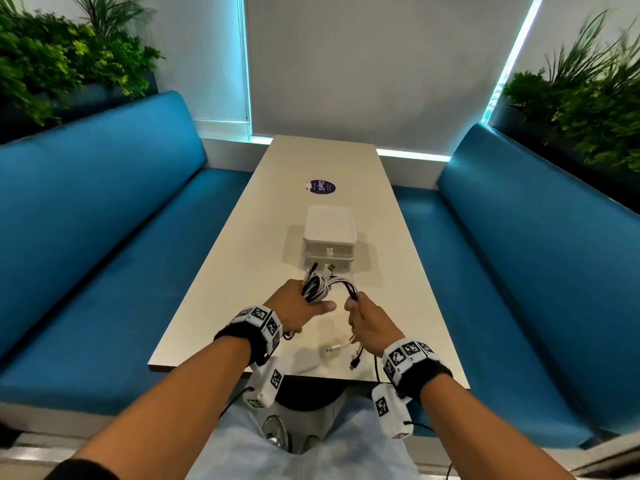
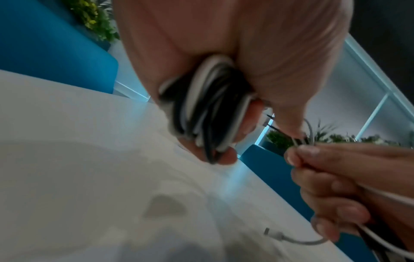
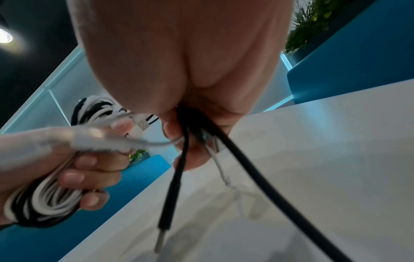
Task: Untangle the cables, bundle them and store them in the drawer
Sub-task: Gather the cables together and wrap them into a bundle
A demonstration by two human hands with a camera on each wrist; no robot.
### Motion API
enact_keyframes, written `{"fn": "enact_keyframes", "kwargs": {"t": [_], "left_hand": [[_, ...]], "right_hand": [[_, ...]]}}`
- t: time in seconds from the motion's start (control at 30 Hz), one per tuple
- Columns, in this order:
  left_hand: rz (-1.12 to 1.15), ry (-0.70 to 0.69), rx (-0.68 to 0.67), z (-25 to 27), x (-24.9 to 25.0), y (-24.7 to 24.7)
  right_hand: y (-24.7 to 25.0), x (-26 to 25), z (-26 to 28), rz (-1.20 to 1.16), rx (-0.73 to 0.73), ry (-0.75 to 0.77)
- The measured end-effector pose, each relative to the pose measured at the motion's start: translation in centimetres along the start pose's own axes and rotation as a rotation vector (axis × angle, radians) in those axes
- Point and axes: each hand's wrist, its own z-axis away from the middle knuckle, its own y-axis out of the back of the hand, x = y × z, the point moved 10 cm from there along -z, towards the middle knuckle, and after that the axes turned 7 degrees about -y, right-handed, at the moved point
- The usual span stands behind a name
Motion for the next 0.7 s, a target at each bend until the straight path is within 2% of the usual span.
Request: {"fn": "enact_keyframes", "kwargs": {"t": [0.13, 0.23, 0.4, 0.57, 0.7], "left_hand": [[0.113, -0.022, -0.083, 0.9, 0.3, -1.5], [0.1, -0.133, -0.15, 1.2, 1.6, -3.0], [0.141, -0.192, -0.216, 1.6, 2.3, -3.3], [0.147, -0.161, -0.293, 1.8, 1.8, -3.7], [0.0, -0.136, -0.256, 1.6, 0.8, -3.7]], "right_hand": [[-1.2, -0.8, 0.1, 0.036, -0.072, 0.033], [-2.0, -2.0, 0.4, 0.115, -0.099, 0.098], [-2.4, -2.0, 0.7, 0.015, -0.142, 0.098], [-1.9, -1.6, 0.4, 0.112, -0.118, 0.066], [-2.2, -1.3, 0.5, 0.126, -0.116, 0.071]]}}
